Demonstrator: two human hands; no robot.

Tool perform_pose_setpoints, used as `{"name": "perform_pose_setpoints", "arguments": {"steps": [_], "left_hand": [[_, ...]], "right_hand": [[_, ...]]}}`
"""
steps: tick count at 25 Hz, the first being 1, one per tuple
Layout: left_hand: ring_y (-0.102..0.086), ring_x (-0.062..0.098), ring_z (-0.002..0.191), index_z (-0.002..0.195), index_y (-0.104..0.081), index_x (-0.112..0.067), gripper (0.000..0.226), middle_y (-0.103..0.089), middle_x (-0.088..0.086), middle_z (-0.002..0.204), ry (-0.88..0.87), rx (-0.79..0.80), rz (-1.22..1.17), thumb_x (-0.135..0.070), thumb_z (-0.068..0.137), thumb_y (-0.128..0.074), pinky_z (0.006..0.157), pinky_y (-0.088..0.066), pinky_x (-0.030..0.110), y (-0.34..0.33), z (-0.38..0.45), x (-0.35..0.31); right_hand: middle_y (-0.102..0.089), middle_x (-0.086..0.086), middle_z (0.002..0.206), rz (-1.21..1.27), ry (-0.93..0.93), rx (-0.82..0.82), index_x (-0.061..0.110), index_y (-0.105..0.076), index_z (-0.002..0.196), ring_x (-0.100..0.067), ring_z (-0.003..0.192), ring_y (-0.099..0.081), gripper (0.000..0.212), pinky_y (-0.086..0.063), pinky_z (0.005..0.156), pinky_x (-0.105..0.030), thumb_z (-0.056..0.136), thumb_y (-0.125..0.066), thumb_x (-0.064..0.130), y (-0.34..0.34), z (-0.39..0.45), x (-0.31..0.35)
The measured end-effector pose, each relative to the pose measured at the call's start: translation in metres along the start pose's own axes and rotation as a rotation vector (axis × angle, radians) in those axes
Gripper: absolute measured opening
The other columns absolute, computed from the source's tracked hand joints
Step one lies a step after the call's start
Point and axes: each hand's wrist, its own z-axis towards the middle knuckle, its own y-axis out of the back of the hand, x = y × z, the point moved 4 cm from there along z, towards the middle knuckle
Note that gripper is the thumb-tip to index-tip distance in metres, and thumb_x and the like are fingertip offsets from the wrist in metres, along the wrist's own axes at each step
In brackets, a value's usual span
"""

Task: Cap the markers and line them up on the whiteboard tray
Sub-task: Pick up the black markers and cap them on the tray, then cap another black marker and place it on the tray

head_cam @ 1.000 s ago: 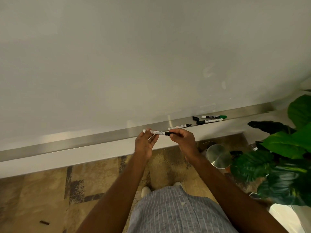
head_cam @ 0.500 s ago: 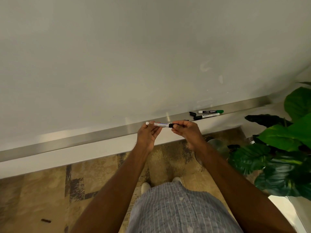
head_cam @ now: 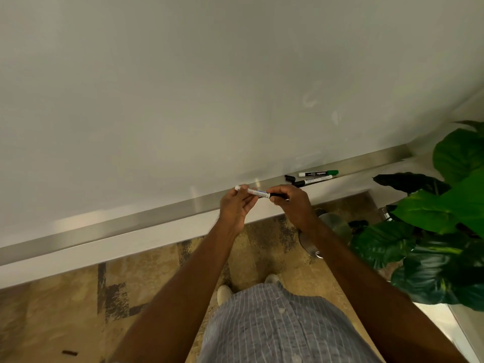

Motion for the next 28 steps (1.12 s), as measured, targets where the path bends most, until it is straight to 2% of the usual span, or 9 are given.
{"name": "perform_pose_setpoints", "arguments": {"steps": [2, 3, 6, 8, 11, 16, 22, 24, 28], "left_hand": [[-0.072, 0.030, 0.100, 0.102, -0.069, -0.004, 0.011, -0.073, 0.017, 0.104, -0.042, -0.020, 0.212, -0.014, 0.098, -0.064, 0.092, -0.060, 0.035, -0.013, 0.009, 0.005], [-0.071, 0.029, 0.099, 0.106, -0.071, -0.005, 0.015, -0.073, 0.014, 0.104, -0.101, -0.044, 0.390, -0.015, 0.096, -0.066, 0.093, -0.060, 0.035, -0.017, 0.014, 0.006], [-0.067, 0.023, 0.105, 0.122, -0.070, -0.008, 0.029, -0.073, 0.003, 0.108, -0.358, -0.078, 1.006, -0.017, 0.094, -0.065, 0.088, -0.051, 0.021, -0.027, 0.022, 0.007], [-0.062, 0.024, 0.114, 0.126, -0.067, -0.010, 0.031, -0.071, 0.006, 0.120, -0.497, -0.031, 1.313, -0.018, 0.096, -0.063, 0.096, -0.047, 0.028, -0.031, 0.027, 0.014], [-0.055, 0.025, 0.119, 0.129, -0.065, -0.020, 0.032, -0.066, 0.004, 0.125, -0.554, -0.055, 1.652, -0.020, 0.097, -0.062, 0.101, -0.044, 0.039, -0.034, 0.037, 0.023], [-0.055, 0.024, 0.117, 0.127, -0.065, -0.020, 0.031, -0.065, 0.003, 0.123, -0.566, -0.056, 1.804, -0.020, 0.096, -0.061, 0.099, -0.044, 0.039, -0.040, 0.051, 0.033], [-0.055, 0.023, 0.109, 0.123, -0.068, -0.018, 0.032, -0.065, 0.005, 0.116, -0.594, -0.055, 1.873, -0.007, 0.095, -0.054, 0.092, -0.045, 0.036, -0.040, 0.063, 0.037], [-0.055, 0.023, 0.109, 0.123, -0.068, -0.016, 0.032, -0.065, 0.005, 0.117, -0.593, -0.048, 1.874, -0.008, 0.095, -0.058, 0.092, -0.045, 0.036, -0.040, 0.065, 0.037], [-0.057, 0.022, 0.103, 0.113, -0.070, -0.015, 0.023, -0.067, 0.005, 0.110, -0.576, -0.056, 1.885, -0.009, 0.092, -0.063, 0.087, -0.046, 0.034, -0.042, 0.068, 0.036]], "right_hand": [[-0.069, 0.004, 0.101, -0.222, 0.111, -0.002, 0.020, -0.073, 0.115, -0.003, 0.087, -0.059, 0.023, -0.045, 0.078, -0.011, 0.096, -0.063, 0.013, 0.016, 0.012, -0.003], [-0.070, 0.001, 0.102, -0.312, 0.148, -0.042, 0.019, -0.072, 0.115, -0.006, 0.089, -0.059, 0.022, -0.045, 0.081, -0.016, 0.096, -0.061, 0.012, 0.028, 0.018, -0.007], [-0.071, -0.003, 0.108, -0.541, 0.102, -0.248, 0.020, -0.071, 0.112, -0.020, 0.103, -0.058, 0.023, -0.048, 0.088, -0.033, 0.095, -0.061, 0.008, 0.076, 0.037, -0.026], [-0.071, -0.006, 0.111, -0.663, 0.041, -0.313, 0.018, -0.071, 0.113, -0.026, 0.106, -0.056, 0.026, -0.047, 0.087, -0.037, 0.093, -0.061, 0.004, 0.104, 0.046, -0.042], [-0.070, -0.010, 0.116, -0.740, -0.007, -0.295, 0.014, -0.071, 0.116, -0.031, 0.110, -0.055, 0.027, -0.048, 0.090, -0.040, 0.094, -0.061, 0.002, 0.127, 0.057, -0.061], [-0.068, -0.015, 0.118, -0.780, 0.002, -0.249, 0.010, -0.070, 0.119, -0.034, 0.110, -0.055, 0.028, -0.050, 0.089, -0.044, 0.093, -0.061, 0.002, 0.133, 0.067, -0.080], [-0.067, -0.012, 0.118, -0.742, -0.001, -0.326, 0.012, -0.070, 0.117, -0.032, 0.109, -0.055, 0.028, -0.050, 0.088, -0.043, 0.092, -0.060, 0.005, 0.126, 0.073, -0.079], [-0.067, -0.009, 0.118, -0.759, 0.040, -0.322, 0.015, -0.069, 0.116, -0.030, 0.108, -0.056, 0.026, -0.050, 0.089, -0.042, 0.091, -0.062, 0.010, 0.112, 0.072, -0.070], [-0.072, -0.005, 0.110, -0.821, 0.191, -0.205, 0.020, -0.071, 0.112, -0.026, 0.103, -0.061, 0.022, -0.048, 0.088, -0.040, 0.096, -0.058, 0.028, 0.065, 0.072, -0.050]]}}
